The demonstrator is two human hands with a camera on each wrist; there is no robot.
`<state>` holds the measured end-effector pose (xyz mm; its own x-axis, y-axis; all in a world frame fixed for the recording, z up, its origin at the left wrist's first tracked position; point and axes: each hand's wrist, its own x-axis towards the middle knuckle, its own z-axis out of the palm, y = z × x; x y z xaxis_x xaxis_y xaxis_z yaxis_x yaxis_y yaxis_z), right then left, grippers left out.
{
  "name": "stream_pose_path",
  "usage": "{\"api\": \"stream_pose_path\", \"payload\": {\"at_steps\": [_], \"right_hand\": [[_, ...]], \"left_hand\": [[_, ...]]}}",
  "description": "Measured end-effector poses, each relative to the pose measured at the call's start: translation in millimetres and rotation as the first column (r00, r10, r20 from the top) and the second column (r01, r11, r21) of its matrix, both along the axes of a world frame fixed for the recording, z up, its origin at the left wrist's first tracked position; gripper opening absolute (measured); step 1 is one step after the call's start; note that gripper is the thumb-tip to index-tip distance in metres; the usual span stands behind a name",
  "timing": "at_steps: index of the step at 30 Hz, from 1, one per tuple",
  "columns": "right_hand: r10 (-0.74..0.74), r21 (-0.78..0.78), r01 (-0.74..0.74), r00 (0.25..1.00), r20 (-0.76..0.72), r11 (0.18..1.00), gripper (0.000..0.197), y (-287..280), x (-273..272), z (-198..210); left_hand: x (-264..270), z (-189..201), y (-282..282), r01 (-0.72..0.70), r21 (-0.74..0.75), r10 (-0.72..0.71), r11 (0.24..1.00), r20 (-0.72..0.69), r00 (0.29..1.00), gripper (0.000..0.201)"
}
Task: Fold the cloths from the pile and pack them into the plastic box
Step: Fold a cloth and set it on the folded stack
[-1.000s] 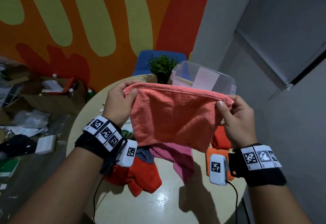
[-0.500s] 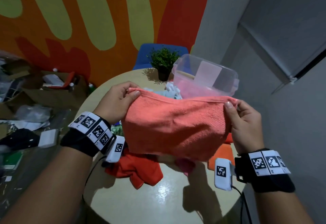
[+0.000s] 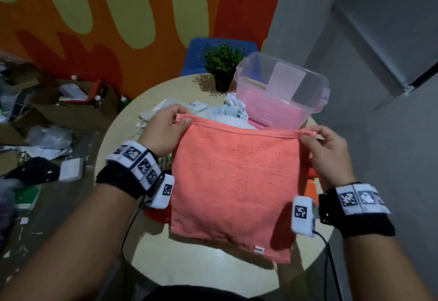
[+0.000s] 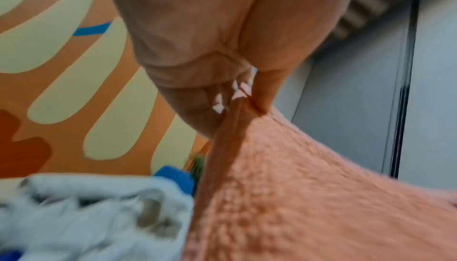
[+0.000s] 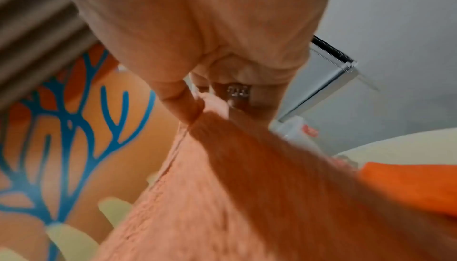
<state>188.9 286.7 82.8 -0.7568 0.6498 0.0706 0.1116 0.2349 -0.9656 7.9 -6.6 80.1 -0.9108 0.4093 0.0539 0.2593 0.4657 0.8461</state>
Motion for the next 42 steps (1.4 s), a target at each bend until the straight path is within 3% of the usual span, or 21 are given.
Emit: {"api": "stream_pose_path", "payload": {"at_steps": [3,6,10,13,17,20,25,27,29,30,31,32,33,35,37,40,42], "right_hand": [[-0.033,0.264,-0.027,0.975,0.218,0.964,0.016,11.3,-18.3,-43.4],[-0.003,0.382,-0.174,0.907,0.420,0.908,0.019,7.5,-14.2,-75.3],[0.154,0.250,-0.360,0.792,0.591,0.899,0.020,-2.5,14.6,-109.4],[0.285,0.124,-0.453,0.726,0.626,0.883,0.025,-7.8,35.8,-132.3],[0.384,-0.011,-0.536,0.590,0.710,0.844,0.030,-20.6,53.1,-157.4],[0.382,-0.020,-0.549,0.554,0.740,0.836,0.034,-23.7,60.2,-163.6],[0.391,-0.039,-0.560,0.526,0.755,0.828,0.033,-23.2,67.7,-159.4],[0.391,-0.043,-0.593,0.474,0.789,0.804,0.033,-25.7,68.2,-160.7],[0.393,-0.073,-0.643,0.370,0.842,0.762,0.026,-28.3,67.4,-164.3],[0.381,-0.086,-0.662,0.316,0.869,0.745,0.020,-30.0,67.4,-166.5],[0.359,-0.083,-0.663,0.292,0.886,0.744,0.017,-31.3,67.4,-169.1],[0.325,-0.048,-0.647,0.316,0.891,0.761,0.017,-31.6,66.5,-171.3],[0.280,0.018,-0.621,0.379,0.882,0.784,0.017,-31.3,64.8,-172.3],[0.148,0.218,-0.547,0.547,0.824,0.809,0.016,-28.4,59.0,-173.7],[0.039,0.355,-0.518,0.604,0.796,0.779,0.037,-25.8,50.6,-178.7],[-0.016,0.368,-0.548,0.542,0.840,0.751,0.061,-29.0,34.1,-186.1],[-0.046,0.362,-0.587,0.483,0.875,0.724,0.054,-31.4,28.1,-190.0]], "left_hand": [[-4.6,-45.0,13.8,-0.089,-0.103,0.090,0.991,0.005,0.996,0.014],[-2.3,-74.5,12.8,-0.021,-0.204,0.025,0.979,0.017,1.000,0.010],[9.0,-85.3,-8.7,0.240,-0.261,-0.186,0.935,0.215,0.959,0.010],[21.3,-88.3,-21.8,0.466,-0.318,-0.344,0.826,0.372,0.862,0.011],[39.2,-97.5,-24.0,0.653,-0.383,-0.432,0.654,0.520,0.737,0.009],[48.1,-101.6,-23.1,0.712,-0.432,-0.443,0.553,0.572,0.691,0.008],[55.2,-105.7,-25.8,0.744,-0.460,-0.414,0.485,0.628,0.659,0.010],[55.0,-112.5,-28.5,0.759,-0.467,-0.415,0.454,0.643,0.644,0.010],[54.6,-119.9,-30.9,0.774,-0.469,-0.409,0.426,0.663,0.627,0.008],[55.0,-122.2,-31.1,0.768,-0.473,-0.406,0.432,0.659,0.634,0.008],[54.6,-123.4,-30.5,0.742,-0.489,-0.404,0.459,0.629,0.664,0.021],[53.5,-124.7,-28.9,0.694,-0.515,-0.403,0.503,0.570,0.716,0.036],[52.8,-123.7,-25.9,0.617,-0.549,-0.393,0.564,0.478,0.785,0.045],[50.0,-120.4,-19.5,0.410,-0.589,-0.323,0.696,0.254,0.912,0.041],[48.9,-118.3,-14.8,0.253,-0.550,-0.238,0.796,0.100,0.966,0.023],[50.4,-118.0,-4.4,0.229,-0.461,-0.216,0.857,0.082,0.973,0.012],[53.6,-117.1,5.1,0.271,-0.422,-0.250,0.865,0.106,0.962,0.011]]}}
